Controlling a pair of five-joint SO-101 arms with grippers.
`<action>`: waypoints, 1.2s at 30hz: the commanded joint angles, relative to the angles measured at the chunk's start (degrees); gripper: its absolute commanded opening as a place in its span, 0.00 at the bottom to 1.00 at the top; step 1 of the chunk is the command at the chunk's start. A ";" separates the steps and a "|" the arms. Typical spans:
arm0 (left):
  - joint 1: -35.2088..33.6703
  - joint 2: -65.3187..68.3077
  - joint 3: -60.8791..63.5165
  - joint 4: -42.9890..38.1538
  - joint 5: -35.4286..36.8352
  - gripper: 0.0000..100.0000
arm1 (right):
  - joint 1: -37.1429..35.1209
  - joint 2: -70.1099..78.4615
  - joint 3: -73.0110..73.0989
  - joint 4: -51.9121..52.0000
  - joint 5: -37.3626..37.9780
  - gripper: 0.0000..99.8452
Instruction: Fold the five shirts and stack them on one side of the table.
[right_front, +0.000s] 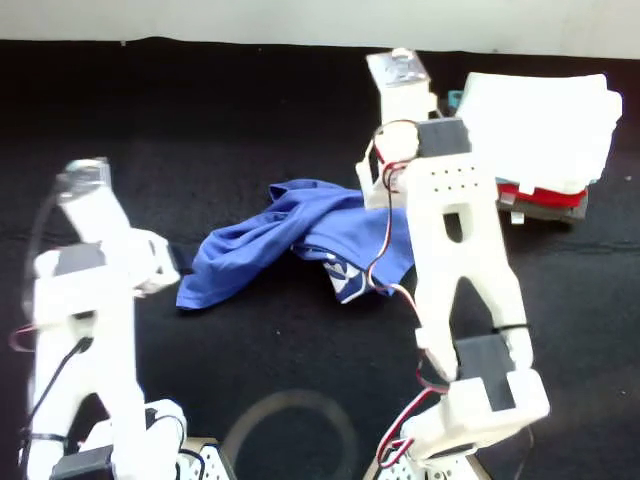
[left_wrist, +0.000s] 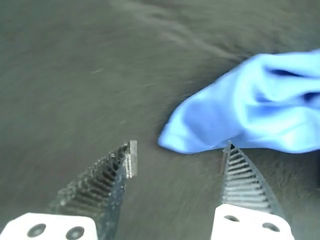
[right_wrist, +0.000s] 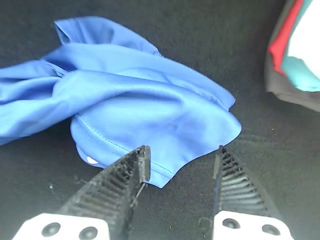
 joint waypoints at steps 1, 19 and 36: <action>-12.62 0.13 -10.42 12.13 0.00 0.27 | -7.34 -3.74 -0.57 1.36 -1.93 0.21; -51.03 0.66 -21.49 20.13 -5.36 0.27 | -44.00 25.80 -1.27 -11.38 -2.81 0.21; -51.47 0.57 -21.41 20.40 -5.36 0.27 | -41.01 29.67 -0.66 -32.13 -2.64 0.21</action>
